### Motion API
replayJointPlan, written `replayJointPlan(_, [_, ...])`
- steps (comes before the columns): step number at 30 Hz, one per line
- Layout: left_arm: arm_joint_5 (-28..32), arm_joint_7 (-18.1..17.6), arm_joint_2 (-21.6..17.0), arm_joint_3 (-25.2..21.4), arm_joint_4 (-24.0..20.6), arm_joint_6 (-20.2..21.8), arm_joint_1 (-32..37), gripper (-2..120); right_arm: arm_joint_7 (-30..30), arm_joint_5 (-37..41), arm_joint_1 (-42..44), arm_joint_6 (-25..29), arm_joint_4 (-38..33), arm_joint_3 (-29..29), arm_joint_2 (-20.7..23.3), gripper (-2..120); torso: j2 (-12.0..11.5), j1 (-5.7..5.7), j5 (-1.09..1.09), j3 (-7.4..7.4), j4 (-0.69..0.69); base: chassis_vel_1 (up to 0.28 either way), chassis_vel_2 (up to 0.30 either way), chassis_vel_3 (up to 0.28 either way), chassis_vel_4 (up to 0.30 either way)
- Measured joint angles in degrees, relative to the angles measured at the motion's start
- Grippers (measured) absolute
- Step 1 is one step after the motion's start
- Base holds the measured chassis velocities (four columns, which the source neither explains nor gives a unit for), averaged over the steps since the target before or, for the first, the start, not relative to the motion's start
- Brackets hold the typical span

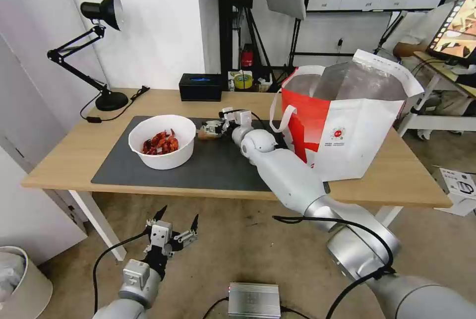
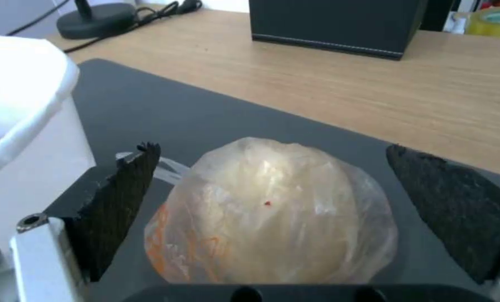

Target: Pick up the trash from the table and place it into the takeout bag.

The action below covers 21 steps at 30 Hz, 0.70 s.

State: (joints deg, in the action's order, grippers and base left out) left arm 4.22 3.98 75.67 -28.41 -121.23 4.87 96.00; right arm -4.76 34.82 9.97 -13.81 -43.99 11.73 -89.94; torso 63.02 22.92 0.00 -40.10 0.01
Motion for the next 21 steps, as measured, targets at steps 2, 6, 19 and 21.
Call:
replayJointPlan(2, [-0.01,0.00,-0.01,-0.02,-0.03,0.00,0.02,100,-0.11,-0.23,-0.22,0.00,0.41,-0.01,-0.10,100,0.00,0.00,0.00,0.00,0.00,0.000,0.000,0.000,0.000])
replayJointPlan(6, [-0.02,0.00,-0.03,-0.02,-0.13,0.00,0.06,100,-0.77,-0.66,-0.80,0.01,1.54,0.05,-0.13,100,0.00,0.00,0.00,0.00,-0.01,0.000,0.000,0.000,0.000])
replayJointPlan(19, [-0.27,-0.01,-0.01,0.38,-0.01,0.01,0.12,100,-3.47,-1.46,-1.41,0.22,3.88,0.42,-0.15,100,0.00,0.00,0.00,0.00,-0.01,0.000,0.000,0.000,0.000])
replayJointPlan(21, [-0.42,-0.01,0.09,0.50,0.06,0.00,0.11,100,-3.89,-1.50,-1.51,0.24,4.47,0.39,-0.16,100,0.00,0.00,0.00,0.00,-0.01,0.000,0.000,0.000,0.000])
